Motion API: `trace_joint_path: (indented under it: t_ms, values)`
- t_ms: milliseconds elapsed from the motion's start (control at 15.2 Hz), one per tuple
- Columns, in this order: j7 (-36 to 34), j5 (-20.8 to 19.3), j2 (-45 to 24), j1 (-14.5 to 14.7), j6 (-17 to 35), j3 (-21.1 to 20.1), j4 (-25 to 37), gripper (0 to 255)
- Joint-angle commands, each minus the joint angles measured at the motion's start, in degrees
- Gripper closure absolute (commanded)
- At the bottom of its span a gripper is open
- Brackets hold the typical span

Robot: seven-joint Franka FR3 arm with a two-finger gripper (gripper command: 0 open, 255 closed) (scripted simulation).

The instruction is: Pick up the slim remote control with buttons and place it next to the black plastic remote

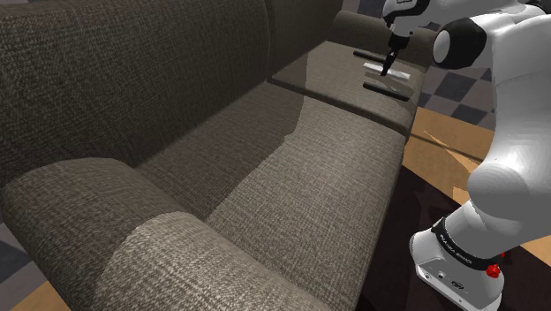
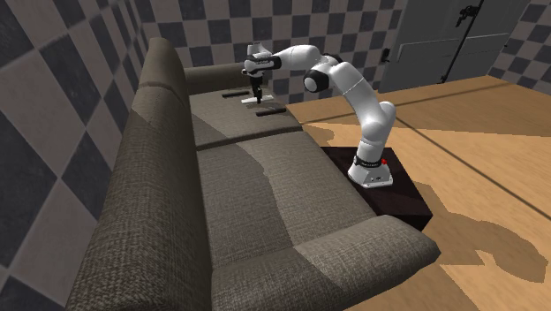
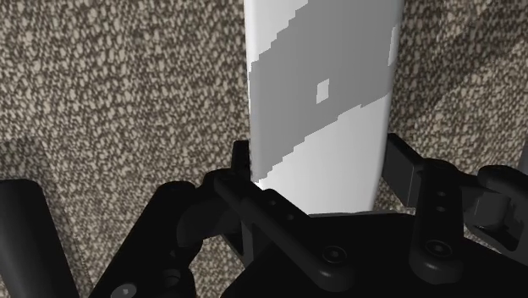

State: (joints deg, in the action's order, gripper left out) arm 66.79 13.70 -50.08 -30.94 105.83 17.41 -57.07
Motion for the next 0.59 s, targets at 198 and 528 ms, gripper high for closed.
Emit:
trace_joint_path:
  t_ms: [198,528]
  values:
    - [0.0,0.0,0.0,0.0,0.2,0.0,-0.2,255]
    - [0.0,0.0,0.0,0.0,0.2,0.0,-0.1,0]
